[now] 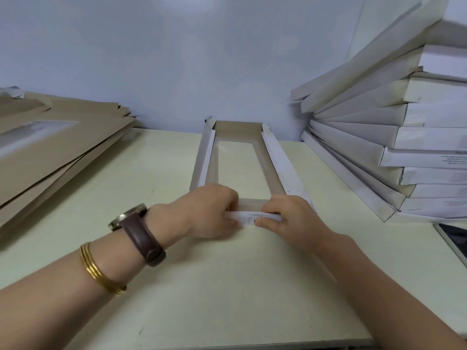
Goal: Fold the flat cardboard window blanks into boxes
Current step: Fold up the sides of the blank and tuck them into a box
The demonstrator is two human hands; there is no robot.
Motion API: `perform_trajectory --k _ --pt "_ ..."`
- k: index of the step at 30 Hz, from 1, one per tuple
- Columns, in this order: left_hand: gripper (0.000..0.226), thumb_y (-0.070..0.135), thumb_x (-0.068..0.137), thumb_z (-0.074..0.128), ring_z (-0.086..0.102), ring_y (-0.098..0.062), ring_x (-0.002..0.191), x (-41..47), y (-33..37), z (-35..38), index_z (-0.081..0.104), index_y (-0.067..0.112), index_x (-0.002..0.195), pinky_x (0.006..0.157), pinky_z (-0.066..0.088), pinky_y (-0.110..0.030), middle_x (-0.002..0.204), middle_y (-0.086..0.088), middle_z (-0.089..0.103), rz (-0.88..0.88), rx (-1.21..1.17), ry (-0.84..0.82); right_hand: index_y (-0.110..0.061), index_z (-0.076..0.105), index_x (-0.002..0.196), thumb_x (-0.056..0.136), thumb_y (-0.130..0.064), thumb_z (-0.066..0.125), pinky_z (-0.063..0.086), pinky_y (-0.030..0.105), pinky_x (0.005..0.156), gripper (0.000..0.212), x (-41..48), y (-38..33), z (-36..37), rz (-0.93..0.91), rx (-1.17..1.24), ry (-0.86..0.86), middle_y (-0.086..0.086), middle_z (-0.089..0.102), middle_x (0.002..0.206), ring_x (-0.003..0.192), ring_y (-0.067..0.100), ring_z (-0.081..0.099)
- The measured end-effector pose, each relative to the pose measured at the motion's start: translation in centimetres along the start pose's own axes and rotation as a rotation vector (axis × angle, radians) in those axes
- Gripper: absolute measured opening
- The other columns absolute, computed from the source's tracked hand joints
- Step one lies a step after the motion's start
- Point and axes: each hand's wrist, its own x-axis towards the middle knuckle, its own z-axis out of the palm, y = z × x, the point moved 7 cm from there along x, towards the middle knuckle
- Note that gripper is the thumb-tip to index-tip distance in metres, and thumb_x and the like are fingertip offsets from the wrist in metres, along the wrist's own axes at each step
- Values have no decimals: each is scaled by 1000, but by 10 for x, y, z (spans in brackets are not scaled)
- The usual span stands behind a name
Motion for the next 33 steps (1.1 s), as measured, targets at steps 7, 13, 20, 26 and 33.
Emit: perform_trajectory --k 7,13,20,26,33 --pt "13 8 89 49 53 -24 83 -6 -14 7 55 17 81 74 47 -37 85 -1 59 3 -34 137 -9 66 77 92 -48 53 44 35 70 44 -4 6 -12 -5 -81 -11 1 61 73 72 18 55" --pt "24 3 86 53 49 -15 72 -15 -41 -5 56 22 70 60 37 -21 68 9 53 5 -24 59 -11 72 97 81 -20 37 42 27 96 39 -9 29 -36 128 99 -32 -1 69 109 107 12 58" --pt "22 7 83 60 51 5 60 -35 -71 -21 65 24 71 57 35 -6 63 19 58 30 -9 -136 -20 69 110 74 14 39 35 19 101 58 13 45 -23 109 -51 -169 -3 62 127 126 14 51" --pt "26 12 78 66 54 4 66 -51 -99 -30 65 35 65 62 41 -11 67 21 62 -33 24 -281 -20 64 122 91 -3 46 37 31 102 39 46 51 -5 34 -238 -142 -2 61 127 121 20 52" --pt "28 16 71 74 51 5 60 -79 -144 -41 66 40 58 55 39 -10 70 16 61 -209 35 -422 -22 59 119 99 -22 44 27 31 82 25 77 71 4 65 -436 -156 0 60 108 109 23 54"
